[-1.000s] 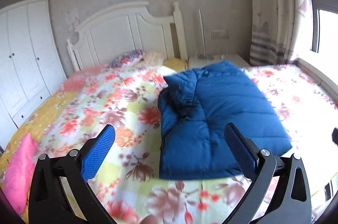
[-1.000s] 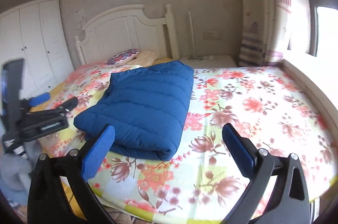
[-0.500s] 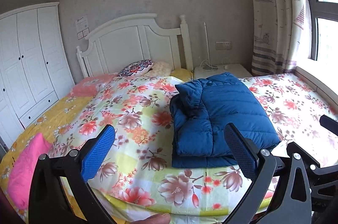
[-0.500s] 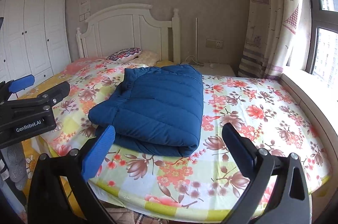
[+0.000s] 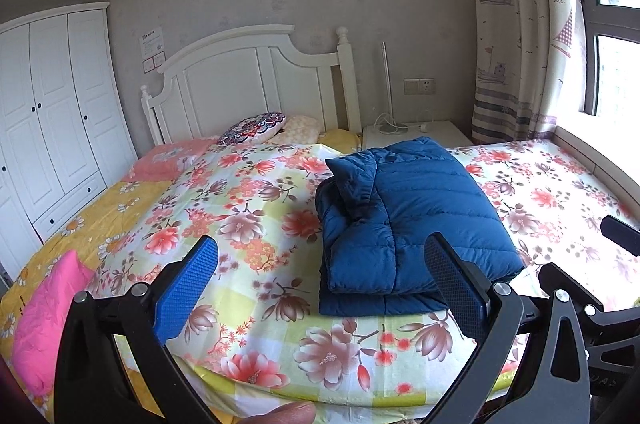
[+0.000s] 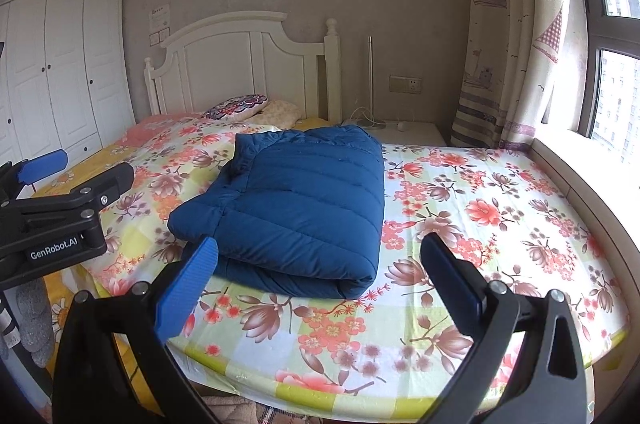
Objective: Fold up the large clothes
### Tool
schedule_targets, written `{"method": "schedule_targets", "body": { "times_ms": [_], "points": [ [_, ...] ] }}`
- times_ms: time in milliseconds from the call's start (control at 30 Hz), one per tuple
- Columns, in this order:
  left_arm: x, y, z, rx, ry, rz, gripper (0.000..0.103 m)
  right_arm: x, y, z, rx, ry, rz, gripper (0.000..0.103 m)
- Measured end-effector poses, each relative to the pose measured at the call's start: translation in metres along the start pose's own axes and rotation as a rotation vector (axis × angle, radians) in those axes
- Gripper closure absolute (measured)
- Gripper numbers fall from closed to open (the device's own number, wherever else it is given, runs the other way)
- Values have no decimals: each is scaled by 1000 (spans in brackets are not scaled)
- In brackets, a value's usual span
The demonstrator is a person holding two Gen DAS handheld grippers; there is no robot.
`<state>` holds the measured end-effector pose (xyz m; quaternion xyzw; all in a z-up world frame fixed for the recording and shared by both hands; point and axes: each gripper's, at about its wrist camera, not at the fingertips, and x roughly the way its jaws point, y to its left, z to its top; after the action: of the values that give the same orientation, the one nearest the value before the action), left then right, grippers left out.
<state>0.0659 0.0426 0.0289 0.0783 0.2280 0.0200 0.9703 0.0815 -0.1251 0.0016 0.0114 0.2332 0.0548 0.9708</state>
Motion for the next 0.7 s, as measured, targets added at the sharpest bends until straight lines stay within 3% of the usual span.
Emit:
{"method": "schedule_targets", "body": {
  "times_ms": [700],
  "points": [
    [-2, 7, -1, -17, 0, 4, 4, -2, 3, 0, -12, -4, 8, 2]
  ]
}}
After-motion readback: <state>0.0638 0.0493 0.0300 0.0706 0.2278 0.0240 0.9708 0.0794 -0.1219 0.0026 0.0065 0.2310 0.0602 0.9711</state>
